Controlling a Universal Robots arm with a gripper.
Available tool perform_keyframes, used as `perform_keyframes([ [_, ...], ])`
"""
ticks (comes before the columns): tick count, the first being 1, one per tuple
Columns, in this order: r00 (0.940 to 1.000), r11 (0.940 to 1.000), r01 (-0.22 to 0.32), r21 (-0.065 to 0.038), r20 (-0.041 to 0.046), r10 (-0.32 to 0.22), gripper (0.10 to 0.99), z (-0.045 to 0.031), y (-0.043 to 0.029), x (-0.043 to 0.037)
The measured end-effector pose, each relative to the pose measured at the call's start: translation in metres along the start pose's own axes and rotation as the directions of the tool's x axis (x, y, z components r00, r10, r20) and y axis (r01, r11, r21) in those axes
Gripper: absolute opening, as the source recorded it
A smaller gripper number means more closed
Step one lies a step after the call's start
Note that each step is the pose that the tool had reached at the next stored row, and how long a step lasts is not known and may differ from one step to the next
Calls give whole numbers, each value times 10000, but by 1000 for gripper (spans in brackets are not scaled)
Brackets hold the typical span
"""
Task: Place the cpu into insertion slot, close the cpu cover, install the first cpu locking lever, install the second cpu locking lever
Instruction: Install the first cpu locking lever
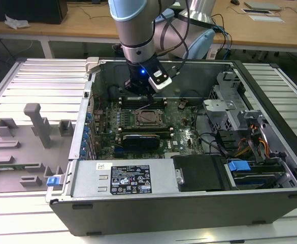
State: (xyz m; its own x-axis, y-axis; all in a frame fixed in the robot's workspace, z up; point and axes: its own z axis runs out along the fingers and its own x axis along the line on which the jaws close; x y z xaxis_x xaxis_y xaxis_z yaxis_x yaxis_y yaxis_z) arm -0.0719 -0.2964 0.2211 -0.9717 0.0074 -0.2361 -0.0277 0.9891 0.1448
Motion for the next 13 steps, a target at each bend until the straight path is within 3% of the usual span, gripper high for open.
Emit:
perform_keyframes([
  [3, 9999, 10000, -7, 9, 120, 7, 106, 18, -1, 7],
  [5, 9993, 9994, -327, 95, 169, 325, 106, 25, -3, 10],
  [13, 9941, 9941, -1054, 265, 290, 1046, 106, 66, 20, 84],
])
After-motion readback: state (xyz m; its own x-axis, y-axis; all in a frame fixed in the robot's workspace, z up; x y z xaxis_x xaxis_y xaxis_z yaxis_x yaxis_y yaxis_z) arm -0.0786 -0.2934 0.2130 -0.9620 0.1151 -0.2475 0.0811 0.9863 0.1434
